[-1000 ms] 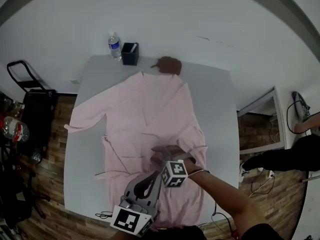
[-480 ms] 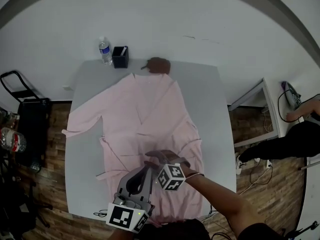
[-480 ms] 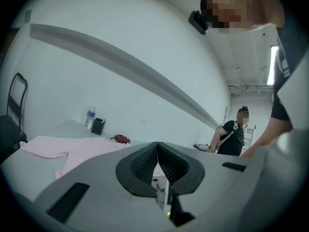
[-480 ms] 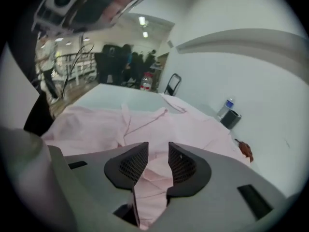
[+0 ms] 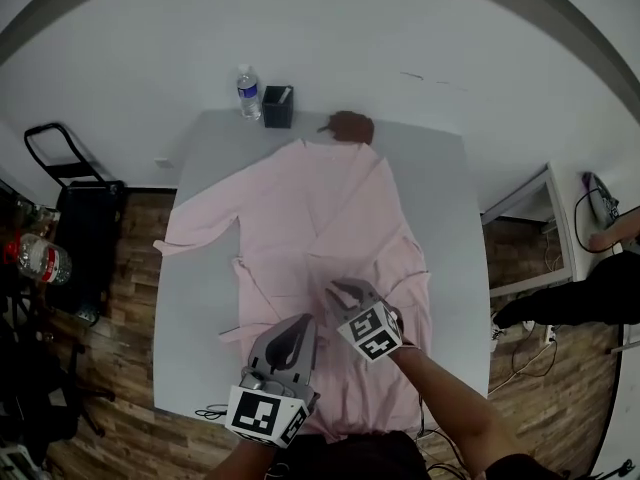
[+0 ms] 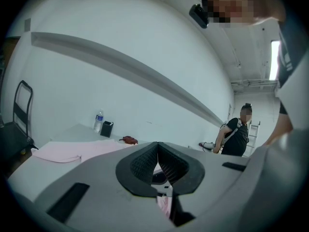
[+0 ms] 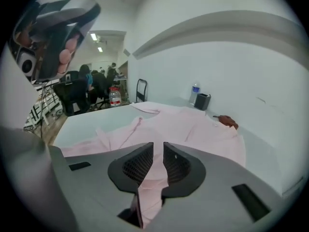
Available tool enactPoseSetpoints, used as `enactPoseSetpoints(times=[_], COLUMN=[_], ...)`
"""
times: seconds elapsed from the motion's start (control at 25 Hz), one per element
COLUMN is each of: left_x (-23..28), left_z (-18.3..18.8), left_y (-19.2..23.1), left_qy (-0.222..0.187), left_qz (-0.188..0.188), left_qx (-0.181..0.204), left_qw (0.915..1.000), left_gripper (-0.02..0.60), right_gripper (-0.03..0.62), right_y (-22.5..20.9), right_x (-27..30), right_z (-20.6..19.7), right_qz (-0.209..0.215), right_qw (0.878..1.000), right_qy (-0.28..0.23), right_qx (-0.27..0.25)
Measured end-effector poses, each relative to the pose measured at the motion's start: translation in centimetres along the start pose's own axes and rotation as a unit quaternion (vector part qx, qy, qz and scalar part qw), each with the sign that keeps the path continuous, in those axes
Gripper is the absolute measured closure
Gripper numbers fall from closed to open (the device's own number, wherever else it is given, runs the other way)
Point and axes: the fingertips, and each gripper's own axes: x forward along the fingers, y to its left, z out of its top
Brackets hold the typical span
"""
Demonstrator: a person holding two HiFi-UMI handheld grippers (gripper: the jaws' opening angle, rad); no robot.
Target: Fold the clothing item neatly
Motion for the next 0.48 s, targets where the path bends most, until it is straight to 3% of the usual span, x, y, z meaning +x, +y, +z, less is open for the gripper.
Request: enactPoseSetpoints(times=[0.2, 0.48], left_x=[-0.5, -1.7], left_z=[-1.2, -1.6], left_y=[1.5, 6.6], left_qy=[0.002, -0.004], left_qz=[0.013, 0.057], left_qx=[-0.003, -0.001], left_qw=[0.9999, 0.9984], left_gripper=[0.575, 0.575], right_gripper=[0.528, 0.528], right_y=[0.6, 4.8], right_x=[-0.1, -1.5], right_z=[2.3, 9.8], right_qz=[0.002, 0.036], right_qw=[1.0, 0.993], right_qy=[-0.028, -0.109], right_qx=[-0.009, 0.006])
